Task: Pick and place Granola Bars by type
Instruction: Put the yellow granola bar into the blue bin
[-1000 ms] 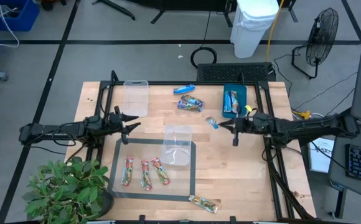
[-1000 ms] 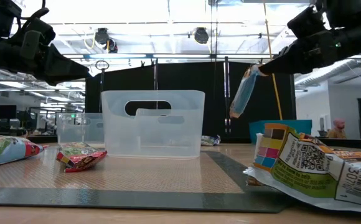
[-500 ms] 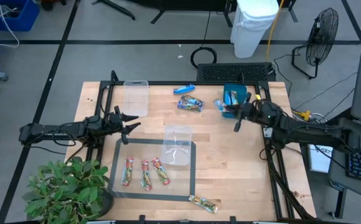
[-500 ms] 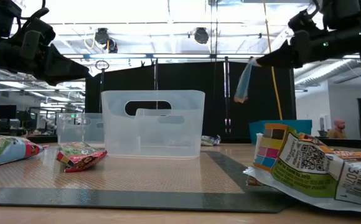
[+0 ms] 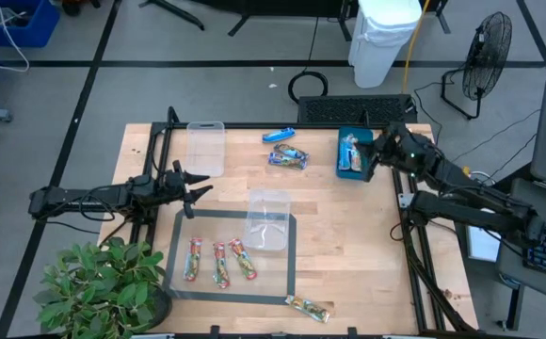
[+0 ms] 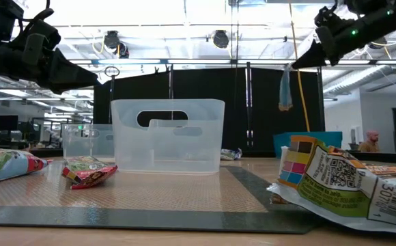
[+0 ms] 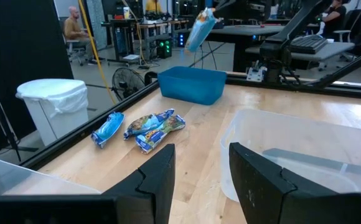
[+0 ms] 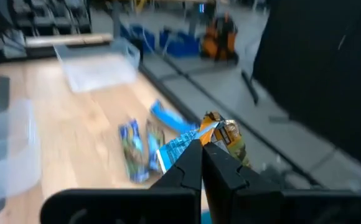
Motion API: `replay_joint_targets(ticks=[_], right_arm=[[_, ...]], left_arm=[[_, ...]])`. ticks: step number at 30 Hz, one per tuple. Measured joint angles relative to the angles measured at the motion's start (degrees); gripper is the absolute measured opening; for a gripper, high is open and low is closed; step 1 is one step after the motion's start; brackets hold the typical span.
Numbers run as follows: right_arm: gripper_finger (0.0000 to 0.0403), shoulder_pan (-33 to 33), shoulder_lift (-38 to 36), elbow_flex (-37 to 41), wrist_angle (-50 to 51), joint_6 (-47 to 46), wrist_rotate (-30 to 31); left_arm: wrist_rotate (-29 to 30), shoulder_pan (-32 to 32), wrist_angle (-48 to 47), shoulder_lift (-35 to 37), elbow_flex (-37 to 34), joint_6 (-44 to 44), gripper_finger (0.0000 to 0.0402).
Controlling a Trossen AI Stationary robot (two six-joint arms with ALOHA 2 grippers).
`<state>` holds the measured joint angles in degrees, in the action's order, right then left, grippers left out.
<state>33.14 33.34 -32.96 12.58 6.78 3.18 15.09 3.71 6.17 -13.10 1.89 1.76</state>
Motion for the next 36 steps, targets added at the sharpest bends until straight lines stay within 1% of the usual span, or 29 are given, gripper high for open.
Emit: replay_joint_targets(ticks=[3, 6, 9, 16, 21, 30, 36], right_arm=[[0.0000, 0.6, 1.2, -1.2, 5.5, -0.3, 0.7], [0.0000, 1.3, 2.5, -1.2, 9.9, -1.6, 5.3], [0.0000, 1.8, 4.0, -1.2, 12.6, -3.1, 7.5], [0.0000, 1.8, 7.6, -1.2, 12.9, -4.6, 7.3], [0.0000, 1.8, 9.3, 0.3, 10.2, -4.5, 7.3], [0.0000, 1.8, 9.4, 0.5, 10.1, -4.4, 7.3], [0.0000, 1.8, 9.4, 0.6, 12.8, -5.6, 7.3]], left_arm=[[0.0, 0.0, 0.0, 0.0, 0.0, 0.0, 0.0157], [0.0, 0.0, 0.0, 0.0, 0.0, 0.0, 0.0157], [0.0, 0.0, 0.0, 0.0, 0.0, 0.0, 0.0157], [0.0, 0.0, 0.0, 0.0, 0.0, 0.0, 0.0157], [0.0, 0.0, 0.0, 0.0, 0.0, 0.0, 0.0157], [0.0, 0.0, 0.0, 0.0, 0.0, 0.0, 0.0157], [0.0, 0.0, 0.0, 0.0, 0.0, 0.0, 0.0157]])
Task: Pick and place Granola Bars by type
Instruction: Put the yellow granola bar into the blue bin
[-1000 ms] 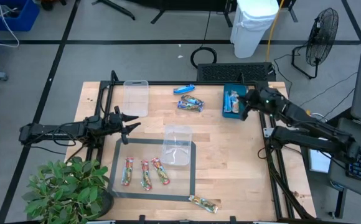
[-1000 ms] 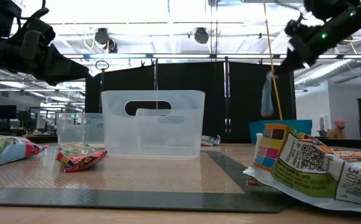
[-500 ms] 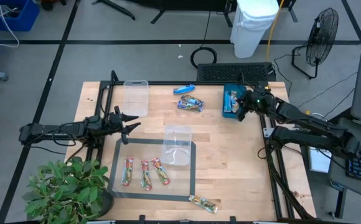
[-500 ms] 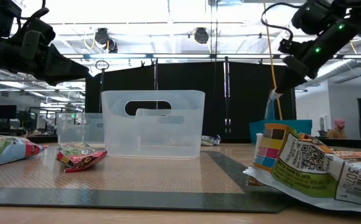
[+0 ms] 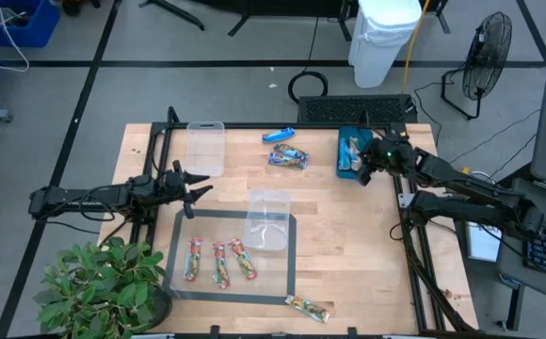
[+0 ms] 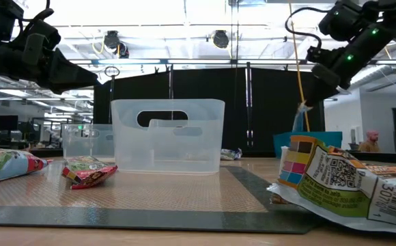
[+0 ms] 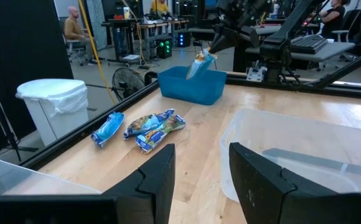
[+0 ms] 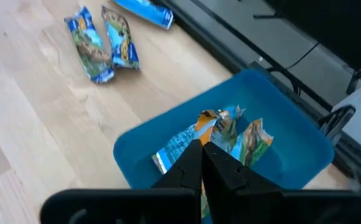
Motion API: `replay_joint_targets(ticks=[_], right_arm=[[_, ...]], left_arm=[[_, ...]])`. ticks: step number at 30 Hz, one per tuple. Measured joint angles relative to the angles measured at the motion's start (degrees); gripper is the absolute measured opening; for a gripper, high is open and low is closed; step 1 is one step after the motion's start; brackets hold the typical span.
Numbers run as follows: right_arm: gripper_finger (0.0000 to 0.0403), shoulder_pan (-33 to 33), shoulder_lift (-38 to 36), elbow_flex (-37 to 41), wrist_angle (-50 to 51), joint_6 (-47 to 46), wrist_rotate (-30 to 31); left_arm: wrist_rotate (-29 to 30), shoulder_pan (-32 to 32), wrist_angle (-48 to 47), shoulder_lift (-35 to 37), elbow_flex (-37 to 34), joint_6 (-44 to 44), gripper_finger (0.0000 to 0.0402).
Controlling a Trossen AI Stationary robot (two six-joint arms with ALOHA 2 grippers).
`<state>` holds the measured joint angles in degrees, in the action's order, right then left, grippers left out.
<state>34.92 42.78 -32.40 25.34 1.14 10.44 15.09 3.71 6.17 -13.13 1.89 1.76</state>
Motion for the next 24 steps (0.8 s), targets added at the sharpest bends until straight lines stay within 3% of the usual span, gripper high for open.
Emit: replay_joint_targets(ticks=[6, 11, 24], right_arm=[[0.0000, 0.0, 0.0, 0.0, 4.1, -1.9, -0.1], [0.0000, 0.0, 0.0, 0.0, 3.7, -2.3, -3.0], [0.0000, 0.0, 0.0, 0.0, 2.3, -3.5, -2.9]], left_arm=[[0.0, 0.0, 0.0, 0.0, 0.0, 0.0, 0.0157], [0.0, 0.0, 0.0, 0.0, 0.0, 0.0, 0.0157], [0.0, 0.0, 0.0, 0.0, 0.0, 0.0, 0.0157]])
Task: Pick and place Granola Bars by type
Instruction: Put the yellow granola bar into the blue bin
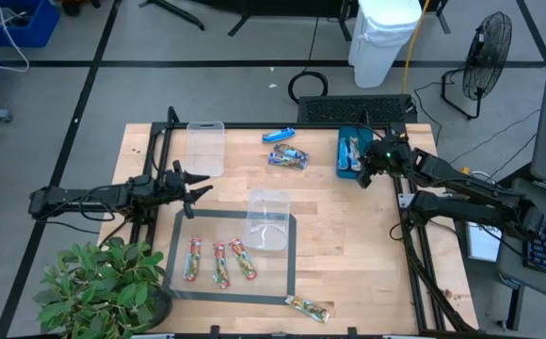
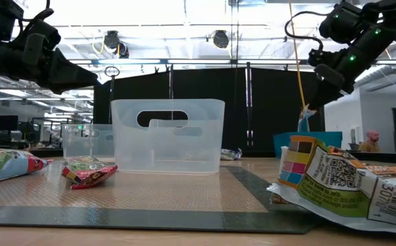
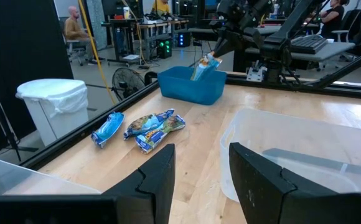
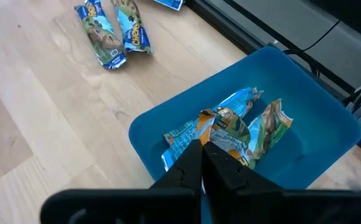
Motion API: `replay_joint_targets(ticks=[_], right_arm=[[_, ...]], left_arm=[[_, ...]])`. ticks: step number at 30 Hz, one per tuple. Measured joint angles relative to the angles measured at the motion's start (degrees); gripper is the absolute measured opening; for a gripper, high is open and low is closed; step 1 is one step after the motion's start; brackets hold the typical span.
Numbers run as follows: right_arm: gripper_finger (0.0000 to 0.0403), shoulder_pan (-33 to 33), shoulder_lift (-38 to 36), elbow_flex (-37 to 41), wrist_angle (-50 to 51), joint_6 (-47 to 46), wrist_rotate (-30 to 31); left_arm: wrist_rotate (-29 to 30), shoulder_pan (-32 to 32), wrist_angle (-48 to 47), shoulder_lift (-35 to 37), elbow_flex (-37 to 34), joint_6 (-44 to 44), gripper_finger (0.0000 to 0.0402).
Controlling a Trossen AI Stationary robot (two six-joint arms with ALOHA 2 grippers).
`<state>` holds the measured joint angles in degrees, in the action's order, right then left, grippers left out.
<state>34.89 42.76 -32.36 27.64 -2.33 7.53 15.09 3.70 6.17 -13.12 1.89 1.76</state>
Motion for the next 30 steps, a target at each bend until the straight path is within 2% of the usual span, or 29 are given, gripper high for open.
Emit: replay_joint_targets(ticks=[4, 11, 27, 30], right_arm=[[0.0008, 0.0, 0.0, 0.0, -0.1, 0.0, 1.0], [0.0035, 0.0, 0.0, 0.0, -2.9, 0.0, 9.0], [0.0080, -0.1, 0.0, 0.9, -8.1, -1.5, 8.7], [0.0082, -0.1, 0.1, 3.7, -12.2, -1.5, 4.9]], left_arm=[[0.0, 0.0, 0.0, 0.0, 0.0, 0.0, 0.0157], [0.0, 0.0, 0.0, 0.0, 0.0, 0.0, 0.0157], [0.0, 0.0, 0.0, 0.0, 0.0, 0.0, 0.0157], [0.0, 0.0, 0.0, 0.0, 0.0, 0.0, 0.0157]])
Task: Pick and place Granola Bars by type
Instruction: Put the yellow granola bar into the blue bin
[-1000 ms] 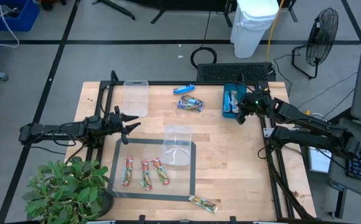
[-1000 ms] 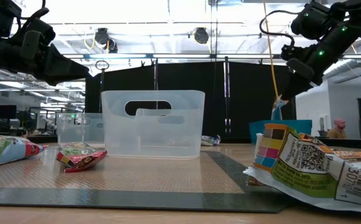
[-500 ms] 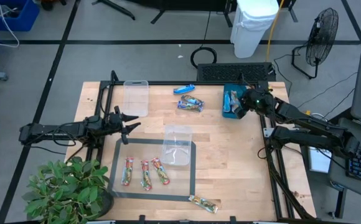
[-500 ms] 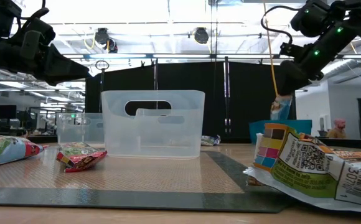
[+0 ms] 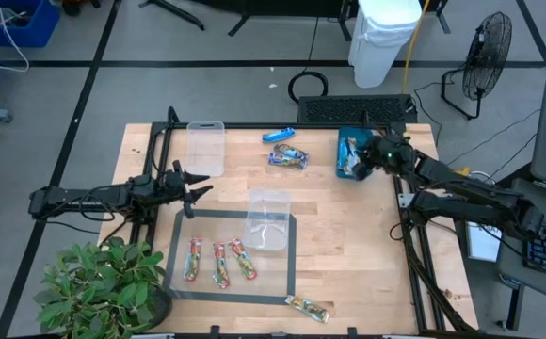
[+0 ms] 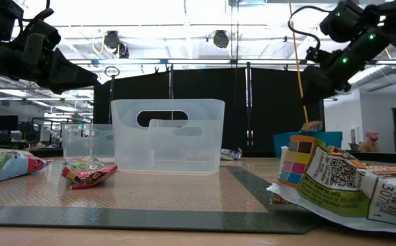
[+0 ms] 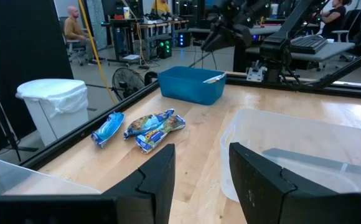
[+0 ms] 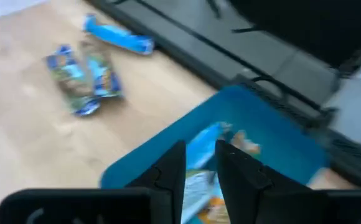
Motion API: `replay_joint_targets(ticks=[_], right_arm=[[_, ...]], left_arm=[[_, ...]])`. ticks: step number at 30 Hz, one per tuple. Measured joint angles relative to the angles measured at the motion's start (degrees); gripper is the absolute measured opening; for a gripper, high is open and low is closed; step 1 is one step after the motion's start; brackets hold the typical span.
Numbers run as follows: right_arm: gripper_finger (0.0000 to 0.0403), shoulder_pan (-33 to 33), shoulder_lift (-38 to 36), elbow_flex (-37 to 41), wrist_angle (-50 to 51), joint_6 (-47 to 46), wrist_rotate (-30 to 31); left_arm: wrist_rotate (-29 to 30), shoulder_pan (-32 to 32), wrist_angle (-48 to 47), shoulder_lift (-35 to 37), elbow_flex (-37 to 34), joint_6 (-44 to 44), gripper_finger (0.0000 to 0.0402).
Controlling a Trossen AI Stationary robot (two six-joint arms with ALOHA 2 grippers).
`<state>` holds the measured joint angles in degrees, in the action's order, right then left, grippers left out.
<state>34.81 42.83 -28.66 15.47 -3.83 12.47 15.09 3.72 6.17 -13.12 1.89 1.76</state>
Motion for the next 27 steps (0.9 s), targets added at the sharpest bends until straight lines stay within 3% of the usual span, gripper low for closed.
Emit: replay_joint_targets(ticks=[5, 12, 19, 27], right_arm=[[0.0074, -0.1, 0.0, 3.6, -2.9, -1.5, -12.5], [0.0020, -2.1, 0.0, 4.7, -3.3, -1.2, -15.7], [0.0001, -9.0, 0.0, 4.7, -1.5, -2.0, -15.0], [0.0000, -12.4, 0.0, 4.7, 4.7, -6.7, -2.5]], left_arm=[[0.0, 0.0, 0.0, 0.0, 0.0, 0.0, 0.0157], [0.0, 0.0, 0.0, 0.0, 0.0, 0.0, 0.0157], [0.0, 0.0, 0.0, 0.0, 0.0, 0.0, 0.0157], [0.0, 0.0, 0.0, 0.0, 0.0, 0.0, 0.0157]])
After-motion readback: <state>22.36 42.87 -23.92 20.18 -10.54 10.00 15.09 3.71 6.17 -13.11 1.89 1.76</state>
